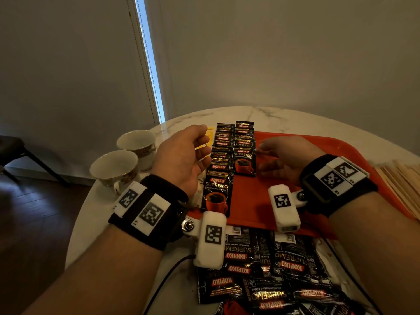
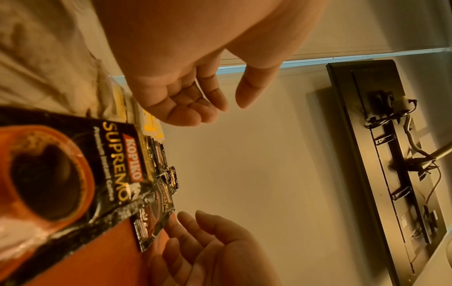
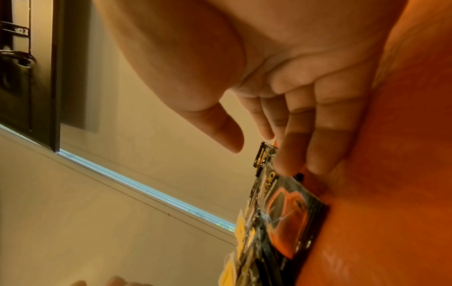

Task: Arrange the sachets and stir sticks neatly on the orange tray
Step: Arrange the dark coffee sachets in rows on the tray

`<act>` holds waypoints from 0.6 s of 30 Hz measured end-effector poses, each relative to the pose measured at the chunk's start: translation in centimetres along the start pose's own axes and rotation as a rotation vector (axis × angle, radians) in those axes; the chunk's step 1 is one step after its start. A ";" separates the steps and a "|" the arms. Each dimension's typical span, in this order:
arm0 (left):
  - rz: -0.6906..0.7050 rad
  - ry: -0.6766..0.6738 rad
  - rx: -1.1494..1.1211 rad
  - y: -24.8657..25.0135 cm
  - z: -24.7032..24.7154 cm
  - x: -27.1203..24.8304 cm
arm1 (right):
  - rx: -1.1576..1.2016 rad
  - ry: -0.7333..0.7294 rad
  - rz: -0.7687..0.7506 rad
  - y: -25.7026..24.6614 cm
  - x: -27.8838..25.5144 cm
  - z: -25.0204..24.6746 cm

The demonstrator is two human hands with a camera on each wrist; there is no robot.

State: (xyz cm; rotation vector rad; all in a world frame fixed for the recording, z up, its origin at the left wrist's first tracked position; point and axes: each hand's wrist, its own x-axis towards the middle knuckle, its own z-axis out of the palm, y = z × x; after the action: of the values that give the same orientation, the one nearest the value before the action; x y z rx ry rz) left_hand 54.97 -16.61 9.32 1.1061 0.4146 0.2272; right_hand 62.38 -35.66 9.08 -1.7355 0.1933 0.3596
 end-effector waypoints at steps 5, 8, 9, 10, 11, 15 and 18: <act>-0.002 0.000 0.005 -0.1 0.0 0.0 | 0.026 0.029 0.016 0.0 0.4 0.0; -0.012 0.003 0.002 -0.1 0.1 0.0 | 0.070 0.039 0.037 -0.3 0.7 -0.1; -0.015 0.006 0.000 -0.1 0.1 0.0 | 0.088 0.040 0.038 -0.4 0.8 -0.1; -0.020 0.006 -0.002 -0.1 0.1 0.0 | 0.108 0.039 0.037 -0.6 1.0 -0.1; -0.024 0.007 -0.004 -0.2 0.1 0.1 | 0.119 0.038 0.035 -0.8 1.1 -0.1; -0.024 0.015 -0.016 -0.1 0.0 0.1 | 0.126 0.023 0.034 -1.3 1.6 0.2; -0.029 0.017 -0.025 -0.1 0.0 0.2 | 0.119 0.010 0.037 -1.1 2.0 0.5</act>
State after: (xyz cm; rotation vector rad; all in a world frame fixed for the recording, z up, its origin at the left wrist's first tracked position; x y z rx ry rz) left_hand 55.12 -16.54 9.16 1.0735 0.4417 0.2164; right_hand 64.53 -34.81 9.38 -1.6184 0.2499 0.3596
